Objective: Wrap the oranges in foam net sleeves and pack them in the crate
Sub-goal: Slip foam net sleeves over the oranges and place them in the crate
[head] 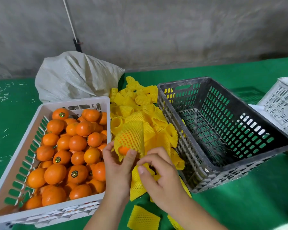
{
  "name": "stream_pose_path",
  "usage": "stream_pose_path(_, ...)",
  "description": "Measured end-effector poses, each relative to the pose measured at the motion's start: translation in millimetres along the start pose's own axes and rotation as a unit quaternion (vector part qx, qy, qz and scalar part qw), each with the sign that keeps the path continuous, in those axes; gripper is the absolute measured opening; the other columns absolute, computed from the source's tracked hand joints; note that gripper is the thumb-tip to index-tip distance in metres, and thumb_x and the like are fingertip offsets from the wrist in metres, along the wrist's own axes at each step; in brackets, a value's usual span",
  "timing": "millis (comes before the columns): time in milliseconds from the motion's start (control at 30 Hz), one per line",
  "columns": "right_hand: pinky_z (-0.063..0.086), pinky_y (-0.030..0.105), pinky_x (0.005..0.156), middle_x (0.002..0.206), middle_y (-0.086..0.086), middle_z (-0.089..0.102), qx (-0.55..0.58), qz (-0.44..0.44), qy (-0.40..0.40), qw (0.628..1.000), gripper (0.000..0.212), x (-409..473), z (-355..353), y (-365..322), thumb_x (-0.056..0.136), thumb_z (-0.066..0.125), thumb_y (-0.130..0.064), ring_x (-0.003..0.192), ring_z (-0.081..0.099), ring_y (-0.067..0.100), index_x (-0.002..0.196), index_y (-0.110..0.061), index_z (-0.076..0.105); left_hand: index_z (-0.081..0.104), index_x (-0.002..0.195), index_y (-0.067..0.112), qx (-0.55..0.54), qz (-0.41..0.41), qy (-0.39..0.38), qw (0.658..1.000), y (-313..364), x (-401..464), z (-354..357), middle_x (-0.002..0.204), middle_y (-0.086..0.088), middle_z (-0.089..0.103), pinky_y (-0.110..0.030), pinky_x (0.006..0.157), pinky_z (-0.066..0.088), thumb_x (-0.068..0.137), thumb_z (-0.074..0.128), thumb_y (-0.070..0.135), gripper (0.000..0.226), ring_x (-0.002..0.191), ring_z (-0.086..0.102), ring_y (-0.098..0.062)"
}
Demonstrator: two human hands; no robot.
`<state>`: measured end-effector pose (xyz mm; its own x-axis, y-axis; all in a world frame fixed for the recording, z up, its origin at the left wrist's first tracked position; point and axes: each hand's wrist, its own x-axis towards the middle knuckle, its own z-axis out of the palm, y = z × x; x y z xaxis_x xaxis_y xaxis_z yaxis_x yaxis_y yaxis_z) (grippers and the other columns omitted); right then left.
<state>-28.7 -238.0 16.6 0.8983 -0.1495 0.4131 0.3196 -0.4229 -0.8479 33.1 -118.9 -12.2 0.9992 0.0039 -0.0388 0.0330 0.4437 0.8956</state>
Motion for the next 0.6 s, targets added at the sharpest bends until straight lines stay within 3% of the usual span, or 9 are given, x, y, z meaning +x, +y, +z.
stream_pose_path(33, 0.049, 0.023, 0.087, 0.113, -0.011, 0.058, 0.084, 0.082, 0.009, 0.993, 0.037, 1.5, -0.6, -6.5, 0.088, 0.067, -0.059, 0.106, 0.062, 0.013, 0.115, -0.036, 0.059, 0.055, 0.128, 0.037, 0.026, 0.028, -0.012, 0.999, -0.6, 0.6, -1.0, 0.129, -0.019, 0.065, -0.036, 0.083, 0.060, 0.068, 0.095, 0.048, 0.074, 0.107, 0.071, -0.026)
stream_pose_path(100, 0.052, 0.032, 0.096, 0.129, -0.012, 0.060, 0.265, 0.247, 0.012, 0.932, 0.080, 9.2, 0.1, -12.5, 0.065, 0.071, -0.084, 0.114, 0.066, 0.013, 0.131, -0.047, 0.044, 0.055, 0.128, 0.041, 0.119, 0.095, -0.056, 0.987, -2.0, 1.8, -3.3, 0.130, -0.006, 0.061, -0.039, 0.084, 0.060, 0.064, 0.095, 0.054, 0.076, 0.110, 0.069, -0.022)
stream_pose_path(167, 0.050, 0.046, 0.106, 0.140, -0.013, 0.059, 0.357, 0.310, -0.001, 0.881, 0.100, 20.4, -2.6, -12.4, 0.057, 0.081, -0.079, 0.125, 0.063, 0.017, 0.142, -0.053, 0.035, 0.054, 0.132, 0.051, 0.244, 0.157, -0.114, 0.950, -1.4, 3.9, -6.2, 0.129, 0.014, 0.058, -0.034, 0.089, 0.058, 0.069, 0.088, 0.064, 0.073, 0.118, 0.063, -0.015)
stream_pose_path(233, 0.050, 0.052, 0.106, 0.140, -0.007, 0.062, 0.357, 0.300, -0.017, 0.884, 0.098, 30.5, -9.5, -14.9, 0.068, 0.088, -0.058, 0.128, 0.061, 0.020, 0.150, -0.038, 0.039, 0.051, 0.139, 0.059, 0.331, 0.202, -0.151, 0.909, -0.2, 9.1, -11.6, 0.124, 0.023, 0.055, -0.024, 0.094, 0.053, 0.077, 0.082, 0.064, 0.069, 0.122, 0.058, -0.008)
stream_pose_path(333, 0.050, 0.057, 0.104, 0.137, 0.005, 0.066, 0.380, 0.283, -0.016, 0.880, 0.077, 38.8, -18.5, -15.2, 0.079, 0.082, -0.026, 0.126, 0.063, 0.027, 0.147, -0.025, 0.045, 0.050, 0.145, 0.061, 0.336, 0.207, -0.164, 0.904, 4.9, 17.6, -16.4, 0.108, 0.019, 0.056, -0.021, 0.089, 0.052, 0.082, 0.086, 0.042, 0.074, 0.107, 0.061, -0.010)
stream_pose_path(500, 0.053, 0.041, 0.101, 0.132, 0.002, 0.069, 0.401, 0.283, -0.032, 0.870, 0.085, 41.3, -25.6, -10.5, 0.070, 0.087, -0.021, 0.124, 0.065, 0.022, 0.144, -0.030, 0.045, 0.071, 0.130, 0.041, 0.267, 0.238, -0.160, 0.920, 8.3, 28.7, -22.0, 0.090, 0.015, 0.061, -0.020, 0.070, 0.051, 0.093, 0.072, 0.006, 0.051, 0.081, 0.061, -0.006)
stream_pose_path(600, 0.054, 0.042, 0.099, 0.132, 0.006, 0.068, 0.389, 0.276, -0.003, 0.879, 0.089, 47.7, -28.8, -5.7, 0.070, 0.090, -0.019, 0.122, 0.066, 0.025, 0.147, -0.025, 0.045, 0.074, 0.125, 0.032, 0.292, 0.269, -0.136, 0.908, 7.7, 29.0, -18.4, 0.085, 0.007, 0.058, -0.024, 0.065, 0.045, 0.088, 0.074, 0.006, 0.045, 0.077, 0.057, -0.010)
